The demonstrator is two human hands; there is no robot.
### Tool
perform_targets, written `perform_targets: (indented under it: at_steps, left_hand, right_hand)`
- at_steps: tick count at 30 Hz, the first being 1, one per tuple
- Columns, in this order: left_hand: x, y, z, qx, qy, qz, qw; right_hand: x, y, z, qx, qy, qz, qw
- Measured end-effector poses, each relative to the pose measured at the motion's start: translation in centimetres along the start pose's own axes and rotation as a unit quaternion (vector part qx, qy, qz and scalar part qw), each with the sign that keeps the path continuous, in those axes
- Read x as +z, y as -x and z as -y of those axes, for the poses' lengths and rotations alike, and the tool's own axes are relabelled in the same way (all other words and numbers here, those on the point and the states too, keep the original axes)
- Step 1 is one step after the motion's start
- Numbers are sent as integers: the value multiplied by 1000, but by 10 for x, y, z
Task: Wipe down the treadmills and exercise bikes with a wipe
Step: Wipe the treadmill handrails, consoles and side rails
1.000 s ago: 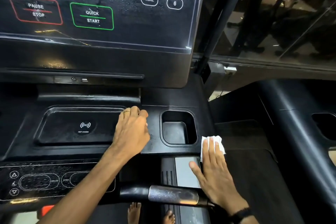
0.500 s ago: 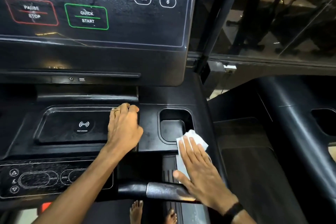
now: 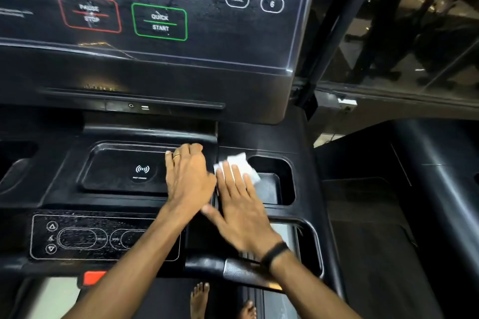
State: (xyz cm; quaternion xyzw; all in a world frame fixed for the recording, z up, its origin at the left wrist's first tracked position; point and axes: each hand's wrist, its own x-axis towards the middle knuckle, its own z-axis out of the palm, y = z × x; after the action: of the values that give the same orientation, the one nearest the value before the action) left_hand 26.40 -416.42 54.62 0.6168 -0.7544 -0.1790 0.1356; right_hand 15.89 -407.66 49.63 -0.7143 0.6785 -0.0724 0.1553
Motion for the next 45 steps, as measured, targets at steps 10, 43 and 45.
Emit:
perform_targets:
  at_steps: [10, 43, 45]
  left_hand:
    - [3, -2, -2, 6, 7, 17, 1000]
    - [25, 1, -2, 220, -178, 284, 916]
    - [26, 1, -2, 220, -183, 286, 915]
  right_hand:
    - [-5, -57, -17, 57, 20, -6, 998]
    - [-16, 48, -140, 221, -90, -64, 969]
    - [-21, 20, -147, 233, -69, -64, 968]
